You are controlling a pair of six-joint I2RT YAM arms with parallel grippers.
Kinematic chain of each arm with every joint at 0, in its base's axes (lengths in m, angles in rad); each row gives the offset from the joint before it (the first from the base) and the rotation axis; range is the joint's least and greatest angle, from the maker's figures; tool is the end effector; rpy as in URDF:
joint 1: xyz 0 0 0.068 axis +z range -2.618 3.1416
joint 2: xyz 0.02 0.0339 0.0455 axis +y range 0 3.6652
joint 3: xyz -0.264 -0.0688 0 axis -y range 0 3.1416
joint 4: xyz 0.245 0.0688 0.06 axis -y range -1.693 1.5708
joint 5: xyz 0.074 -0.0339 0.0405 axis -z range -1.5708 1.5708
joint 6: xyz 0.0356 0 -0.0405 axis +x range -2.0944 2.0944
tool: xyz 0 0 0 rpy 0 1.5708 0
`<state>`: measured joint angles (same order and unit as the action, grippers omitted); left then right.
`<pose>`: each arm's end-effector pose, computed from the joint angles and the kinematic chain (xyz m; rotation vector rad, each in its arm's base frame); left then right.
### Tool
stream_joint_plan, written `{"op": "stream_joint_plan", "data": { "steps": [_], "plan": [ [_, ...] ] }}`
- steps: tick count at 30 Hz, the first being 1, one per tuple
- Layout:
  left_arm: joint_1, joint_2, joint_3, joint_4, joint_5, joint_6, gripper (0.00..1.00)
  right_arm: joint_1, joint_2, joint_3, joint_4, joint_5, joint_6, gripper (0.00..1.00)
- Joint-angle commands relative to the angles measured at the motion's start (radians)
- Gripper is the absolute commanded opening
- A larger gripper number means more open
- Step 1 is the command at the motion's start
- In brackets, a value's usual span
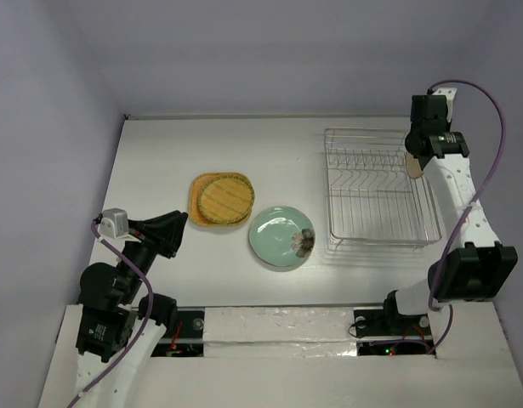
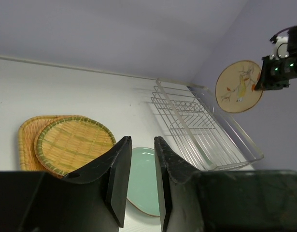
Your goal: Unload the plates from the dish rack
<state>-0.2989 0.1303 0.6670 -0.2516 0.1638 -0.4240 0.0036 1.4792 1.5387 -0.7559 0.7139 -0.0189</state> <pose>0.0392 -0.0182 0.3553 0.0617 1.3227 -0.7225 0.3143 -0.0222 0.3861 0.3510 2.1572 -0.8106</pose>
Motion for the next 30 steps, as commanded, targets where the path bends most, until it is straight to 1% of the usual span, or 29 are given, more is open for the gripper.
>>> {"op": "stream_joint_plan", "data": {
  "steps": [1, 4, 5, 6, 8, 9, 10, 11, 12, 14, 15, 17, 21, 24, 25, 30],
  "plan": [
    [0.004, -0.003, -0.001, 0.048, 0.0, 0.005, 0.23, 0.058, -0.111, 0.156, 0.081, 0.021, 0.082, 0.0],
    [0.004, 0.0, -0.001, 0.048, 0.002, 0.005, 0.23, 0.101, -0.138, 0.193, 0.046, -0.036, 0.155, 0.0],
    [0.004, 0.0, -0.001, 0.048, 0.002, 0.005, 0.23, 0.119, -0.169, 0.189, 0.046, -0.05, 0.172, 0.0],
    [0.004, 0.002, -0.001, 0.048, 0.0, 0.005, 0.23, 0.166, -0.186, 0.179, 0.055, -0.089, 0.198, 0.0],
    [0.004, 0.002, -0.001, 0.048, 0.0, 0.005, 0.24, 0.214, -0.238, 0.141, 0.069, -0.169, 0.226, 0.0],
    [0.004, 0.002, -0.001, 0.048, 0.002, 0.005, 0.24, 0.255, -0.252, 0.124, 0.076, -0.294, 0.25, 0.0],
    [0.004, 0.003, -0.001, 0.049, 0.0, 0.005, 0.25, 0.271, -0.266, 0.107, 0.082, -0.368, 0.264, 0.0],
    [0.004, 0.005, -0.001, 0.046, 0.0, 0.004, 0.26, 0.288, -0.282, 0.056, 0.092, -0.442, 0.283, 0.0],
    [0.004, 0.009, -0.001, 0.046, -0.001, 0.004, 0.26, 0.305, -0.313, 0.023, 0.127, -0.576, 0.306, 0.0],
    [0.004, 0.014, -0.001, 0.046, -0.004, 0.002, 0.27, 0.348, -0.338, -0.07, 0.158, -0.695, 0.323, 0.0],
    [0.004, 0.02, -0.001, 0.046, -0.004, 0.002, 0.27, 0.361, -0.352, -0.1, 0.186, -0.781, 0.339, 0.0],
    [0.004, 0.025, -0.001, 0.044, -0.006, 0.002, 0.28, 0.406, -0.355, -0.159, 0.211, -0.871, 0.341, 0.0],
    [0.004, 0.035, -0.001, 0.044, -0.013, 0.001, 0.28, 0.479, -0.326, -0.271, 0.254, -1.028, 0.335, 0.0],
    [0.004, 0.042, -0.001, 0.043, -0.017, 0.001, 0.28, 0.501, -0.284, -0.344, 0.288, -1.097, 0.314, 0.0],
    [0.004, 0.04, -0.001, 0.043, -0.018, -0.001, 0.28, 0.501, -0.272, -0.379, 0.299, -1.11, 0.313, 0.0],
    [0.004, 0.054, -0.001, 0.038, -0.026, -0.004, 0.29, 0.501, -0.171, -0.448, 0.351, -1.168, 0.293, 0.0]
  ]
}}
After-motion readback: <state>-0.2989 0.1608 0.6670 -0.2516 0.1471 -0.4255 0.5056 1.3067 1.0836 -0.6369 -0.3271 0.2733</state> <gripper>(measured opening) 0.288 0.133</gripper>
